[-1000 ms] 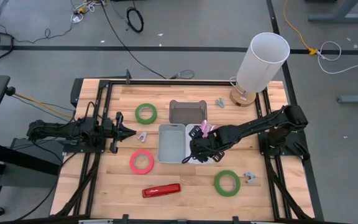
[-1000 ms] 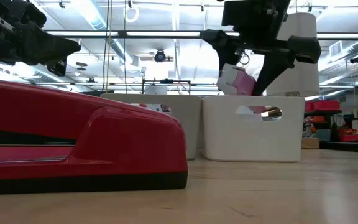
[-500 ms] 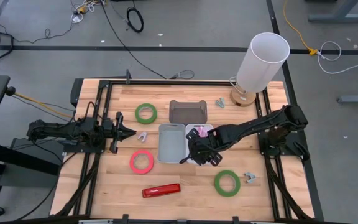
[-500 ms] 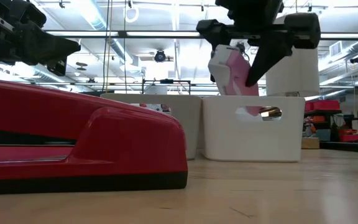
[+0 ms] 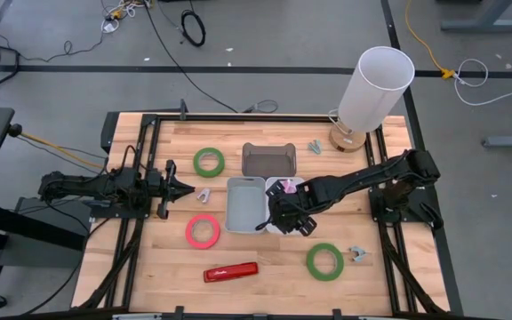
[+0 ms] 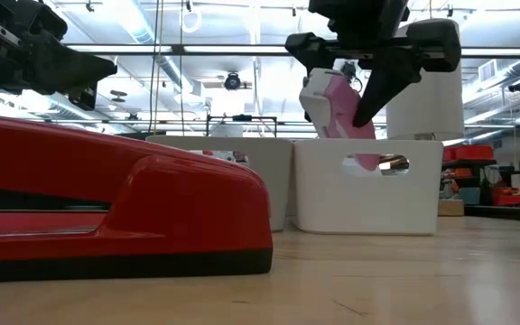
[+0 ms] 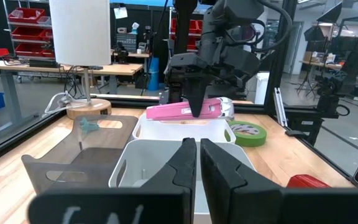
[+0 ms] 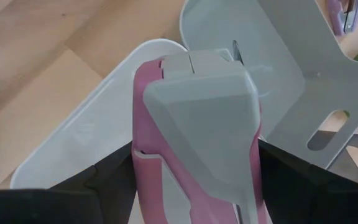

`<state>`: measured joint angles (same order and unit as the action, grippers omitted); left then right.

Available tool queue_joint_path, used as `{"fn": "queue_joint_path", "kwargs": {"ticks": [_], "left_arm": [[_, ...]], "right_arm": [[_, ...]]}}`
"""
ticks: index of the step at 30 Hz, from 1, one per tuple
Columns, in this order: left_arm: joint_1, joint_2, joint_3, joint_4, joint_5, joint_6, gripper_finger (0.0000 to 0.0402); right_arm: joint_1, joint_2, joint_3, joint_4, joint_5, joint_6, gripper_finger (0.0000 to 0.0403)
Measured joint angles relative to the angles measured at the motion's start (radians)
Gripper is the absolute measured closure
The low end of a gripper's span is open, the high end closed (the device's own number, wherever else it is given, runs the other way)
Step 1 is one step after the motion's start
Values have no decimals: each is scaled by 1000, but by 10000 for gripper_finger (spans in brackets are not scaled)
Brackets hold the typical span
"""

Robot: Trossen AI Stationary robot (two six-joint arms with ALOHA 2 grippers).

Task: Pick and place Stapler, Stapler remover, tape
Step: Put the pink stapler in the white bin

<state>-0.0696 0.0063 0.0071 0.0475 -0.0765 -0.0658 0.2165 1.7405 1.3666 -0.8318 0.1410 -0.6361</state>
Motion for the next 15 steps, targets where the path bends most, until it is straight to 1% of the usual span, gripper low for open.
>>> {"fn": "queue_joint_path", "kwargs": {"ticks": [11,15], "left_arm": [[0,0,0,0,0,-1,374],[0,0,0,0,0,0,374]], "right_arm": [[0,0,-1,-1,11,4,118],[0,0,-2,-27,38,0,103]]}}
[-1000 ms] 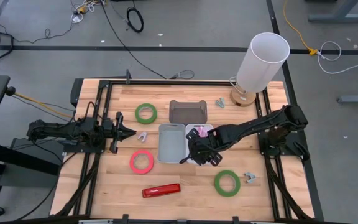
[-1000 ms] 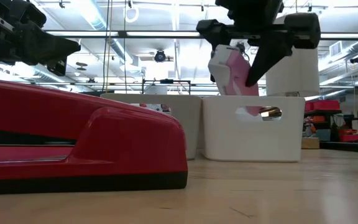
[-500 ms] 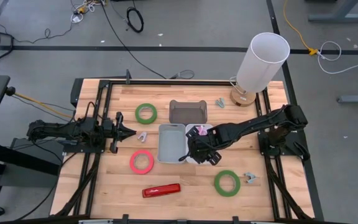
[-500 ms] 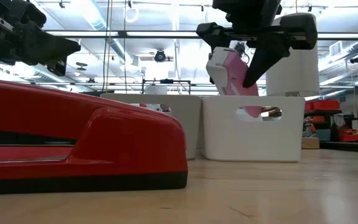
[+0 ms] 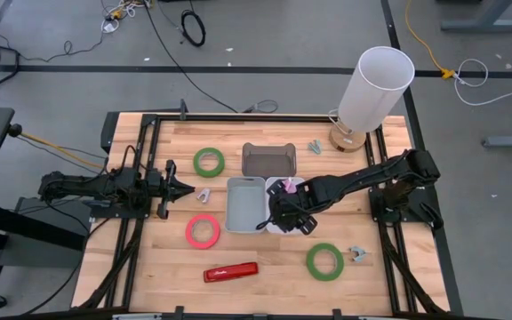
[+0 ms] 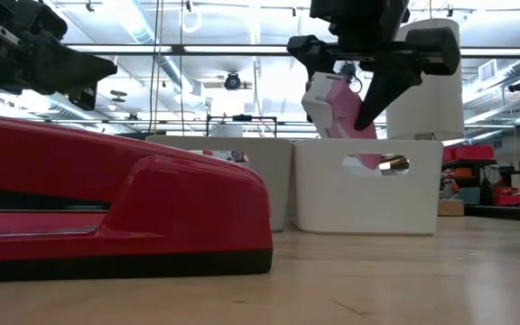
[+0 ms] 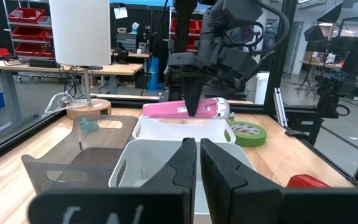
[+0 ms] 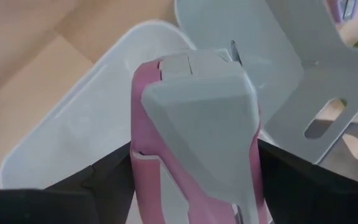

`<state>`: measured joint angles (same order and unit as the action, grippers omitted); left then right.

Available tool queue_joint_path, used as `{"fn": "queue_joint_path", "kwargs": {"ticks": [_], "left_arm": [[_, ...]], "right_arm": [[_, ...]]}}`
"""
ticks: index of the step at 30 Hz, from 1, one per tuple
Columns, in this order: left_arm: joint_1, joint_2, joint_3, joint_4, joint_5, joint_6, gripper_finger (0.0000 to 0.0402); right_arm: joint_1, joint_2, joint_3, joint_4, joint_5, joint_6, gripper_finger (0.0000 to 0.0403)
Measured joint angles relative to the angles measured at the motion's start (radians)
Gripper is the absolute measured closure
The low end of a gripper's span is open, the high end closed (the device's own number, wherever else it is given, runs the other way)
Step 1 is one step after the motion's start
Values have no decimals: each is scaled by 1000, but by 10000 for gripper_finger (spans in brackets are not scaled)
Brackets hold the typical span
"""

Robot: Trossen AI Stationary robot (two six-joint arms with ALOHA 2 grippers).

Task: Pick and place Stapler, Stapler remover, tape
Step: Put the pink stapler in the white bin, then put the bottom green tape in the black bin

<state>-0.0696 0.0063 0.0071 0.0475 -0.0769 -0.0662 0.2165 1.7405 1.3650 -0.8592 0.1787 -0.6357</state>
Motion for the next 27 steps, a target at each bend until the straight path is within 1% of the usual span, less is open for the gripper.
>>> {"fn": "queue_joint_path", "kwargs": {"ticks": [7,12,19,23,27], "left_arm": [[0,0,0,0,0,0,374],[0,0,0,0,0,0,374],[0,0,0,0,0,0,374],[0,0,0,0,0,0,374],[0,0,0,0,0,0,374]], "right_arm": [[-1,-1,0,-31,14,26,60],[-1,-1,0,-33,14,26,40],[-1,-1,0,-49,16,26,38],[3,-2,14,-104,16,25,39],[3,-31,33,-137,16,45,39]]}}
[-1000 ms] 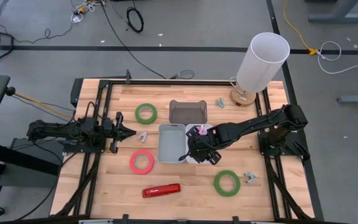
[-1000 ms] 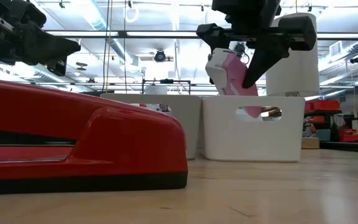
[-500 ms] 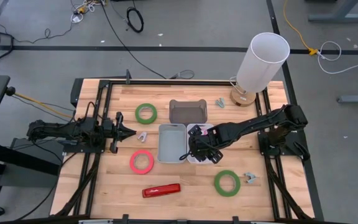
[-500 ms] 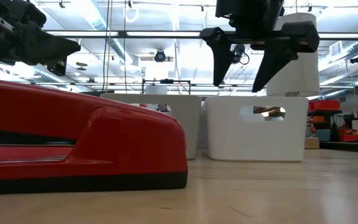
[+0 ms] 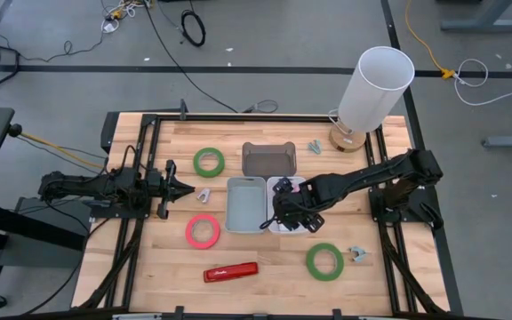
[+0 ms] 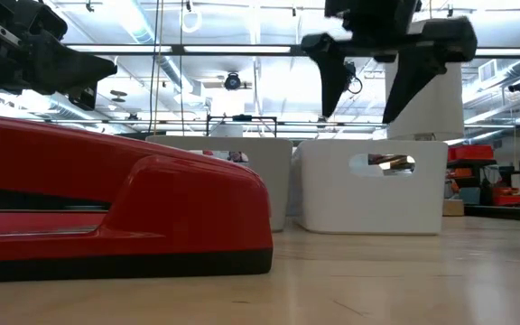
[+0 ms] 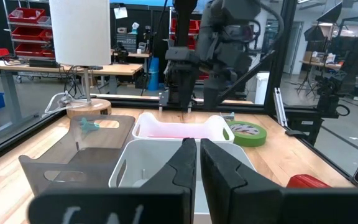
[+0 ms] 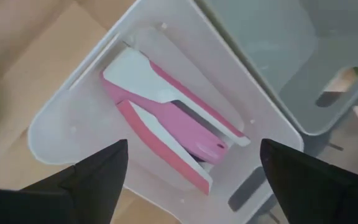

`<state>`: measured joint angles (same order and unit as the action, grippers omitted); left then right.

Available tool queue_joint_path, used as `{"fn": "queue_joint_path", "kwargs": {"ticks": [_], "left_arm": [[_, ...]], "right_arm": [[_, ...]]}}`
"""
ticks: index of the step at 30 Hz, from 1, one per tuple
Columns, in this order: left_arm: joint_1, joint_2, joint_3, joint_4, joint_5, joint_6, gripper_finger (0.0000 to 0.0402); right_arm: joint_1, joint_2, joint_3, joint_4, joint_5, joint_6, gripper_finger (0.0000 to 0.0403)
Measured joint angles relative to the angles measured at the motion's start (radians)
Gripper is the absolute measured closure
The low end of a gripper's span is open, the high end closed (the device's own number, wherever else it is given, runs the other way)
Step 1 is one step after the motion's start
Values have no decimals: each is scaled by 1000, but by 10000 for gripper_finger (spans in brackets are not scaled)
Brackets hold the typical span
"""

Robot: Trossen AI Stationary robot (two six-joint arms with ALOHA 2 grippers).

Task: Pick and place Stapler, Stapler remover, tape
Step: Put the bottom green tape in the black bin

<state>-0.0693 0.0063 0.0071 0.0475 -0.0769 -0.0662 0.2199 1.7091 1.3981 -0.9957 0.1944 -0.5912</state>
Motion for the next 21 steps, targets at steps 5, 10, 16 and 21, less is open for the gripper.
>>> {"fn": "queue_joint_path", "kwargs": {"ticks": [5,10,16,21], "left_arm": [[0,0,0,0,0,0,374],[0,0,0,0,0,0,374],[0,0,0,0,0,0,374],[0,0,0,0,0,0,374]], "right_arm": [[0,-65,1,-8,7,58,39],[17,-131,-28,-25,8,107,39],[65,-222,-122,-32,6,195,39],[102,-287,-212,-41,4,274,39]]}}
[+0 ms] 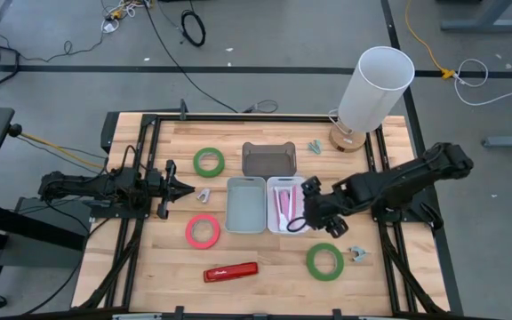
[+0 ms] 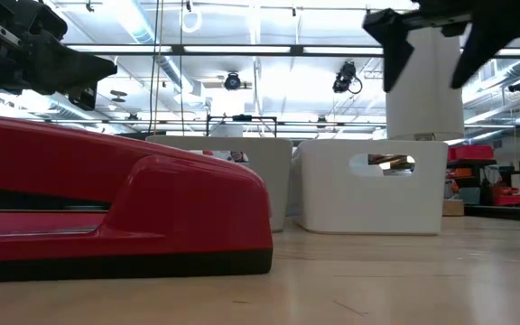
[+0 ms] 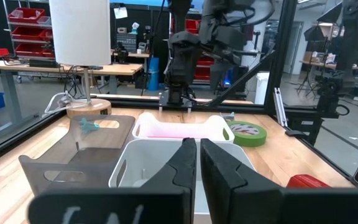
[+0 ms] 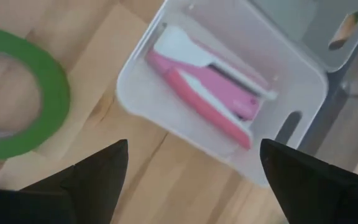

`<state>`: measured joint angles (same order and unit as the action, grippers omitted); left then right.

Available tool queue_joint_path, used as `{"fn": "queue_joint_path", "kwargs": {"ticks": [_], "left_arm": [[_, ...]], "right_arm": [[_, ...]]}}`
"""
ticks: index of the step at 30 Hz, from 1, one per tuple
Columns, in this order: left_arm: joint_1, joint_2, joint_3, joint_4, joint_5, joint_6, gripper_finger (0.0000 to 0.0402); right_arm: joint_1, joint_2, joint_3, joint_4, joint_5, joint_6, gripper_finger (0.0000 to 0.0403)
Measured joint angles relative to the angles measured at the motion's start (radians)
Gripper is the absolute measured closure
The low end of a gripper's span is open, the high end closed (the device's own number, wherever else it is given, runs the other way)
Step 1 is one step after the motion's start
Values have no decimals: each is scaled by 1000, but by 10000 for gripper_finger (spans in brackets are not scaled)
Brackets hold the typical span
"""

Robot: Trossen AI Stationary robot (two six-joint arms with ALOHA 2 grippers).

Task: Pick and place Stapler, Stapler remover, tape
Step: Put the bottom green tape in the black bin

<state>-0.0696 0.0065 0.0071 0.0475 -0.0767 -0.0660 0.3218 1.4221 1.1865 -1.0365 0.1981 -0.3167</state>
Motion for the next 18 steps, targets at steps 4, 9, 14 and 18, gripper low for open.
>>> {"fn": "queue_joint_path", "kwargs": {"ticks": [4,9,14,18], "left_arm": [[0,0,0,0,0,0,374],[0,0,0,0,0,0,374],[0,0,0,0,0,0,374],[0,0,0,0,0,0,374]], "right_arm": [[26,-28,-50,-6,-7,73,39],[68,-35,-83,-5,-25,137,40],[104,-35,-109,-2,-93,226,40],[131,-35,-120,-2,-128,323,40]]}}
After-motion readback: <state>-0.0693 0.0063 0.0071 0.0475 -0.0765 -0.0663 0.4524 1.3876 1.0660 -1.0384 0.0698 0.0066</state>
